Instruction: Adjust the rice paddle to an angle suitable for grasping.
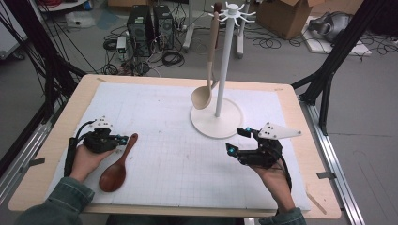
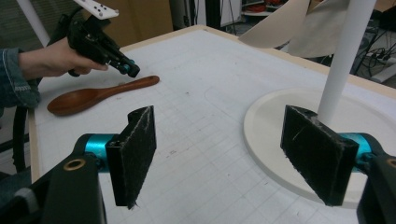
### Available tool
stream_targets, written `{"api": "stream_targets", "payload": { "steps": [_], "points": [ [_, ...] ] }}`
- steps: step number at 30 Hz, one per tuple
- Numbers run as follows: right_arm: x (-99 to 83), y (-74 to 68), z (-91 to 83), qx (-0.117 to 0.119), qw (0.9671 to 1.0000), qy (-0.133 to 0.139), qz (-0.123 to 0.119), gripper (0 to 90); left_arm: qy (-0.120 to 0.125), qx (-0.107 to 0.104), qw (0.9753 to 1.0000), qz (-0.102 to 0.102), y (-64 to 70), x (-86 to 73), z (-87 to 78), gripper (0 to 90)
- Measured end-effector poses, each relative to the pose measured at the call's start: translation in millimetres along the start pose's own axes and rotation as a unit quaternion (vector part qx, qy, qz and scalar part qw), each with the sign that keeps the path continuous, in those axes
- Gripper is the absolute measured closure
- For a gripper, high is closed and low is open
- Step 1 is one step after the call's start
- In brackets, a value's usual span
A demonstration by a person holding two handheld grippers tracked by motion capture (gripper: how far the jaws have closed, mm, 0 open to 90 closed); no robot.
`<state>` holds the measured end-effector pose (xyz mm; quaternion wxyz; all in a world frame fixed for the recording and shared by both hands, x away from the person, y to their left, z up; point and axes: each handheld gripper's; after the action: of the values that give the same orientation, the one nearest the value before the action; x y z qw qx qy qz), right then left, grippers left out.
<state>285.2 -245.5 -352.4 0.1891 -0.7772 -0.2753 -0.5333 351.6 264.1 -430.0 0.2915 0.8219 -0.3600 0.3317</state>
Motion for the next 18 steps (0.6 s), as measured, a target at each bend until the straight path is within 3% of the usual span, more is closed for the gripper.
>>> {"api": "stream_targets", "payload": {
  "steps": [4,9,18],
  "points": [
    [-1.4,-2.3,2.0,-0.003,0.9999,-0.005,-0.011,25.5,-0.013,-0.002,0.9999,-0.002,-1.1,-0.4,3.5,89.5],
    [-5.5,-3.4,4.7,0.001,0.9999,-0.013,-0.007,25.5,-0.013,-0.004,0.9999,-0.006,-1.8,-0.5,4.7,89.5],
    [-7.8,-5.5,9.3,0.005,0.9997,-0.019,-0.012,25.6,-0.023,-0.033,0.9992,-0.003,2.6,1.7,14.8,89.5]
  ]
}}
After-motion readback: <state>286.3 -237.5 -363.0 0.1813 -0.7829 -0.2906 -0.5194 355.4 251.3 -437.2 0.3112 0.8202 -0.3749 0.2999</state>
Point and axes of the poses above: each handheld gripper's, and its own axes: z roughly forward along the jaws, x roughly out of its top, y roughly to its right, and after that the axes turned 14 degrees about -x, right-handed
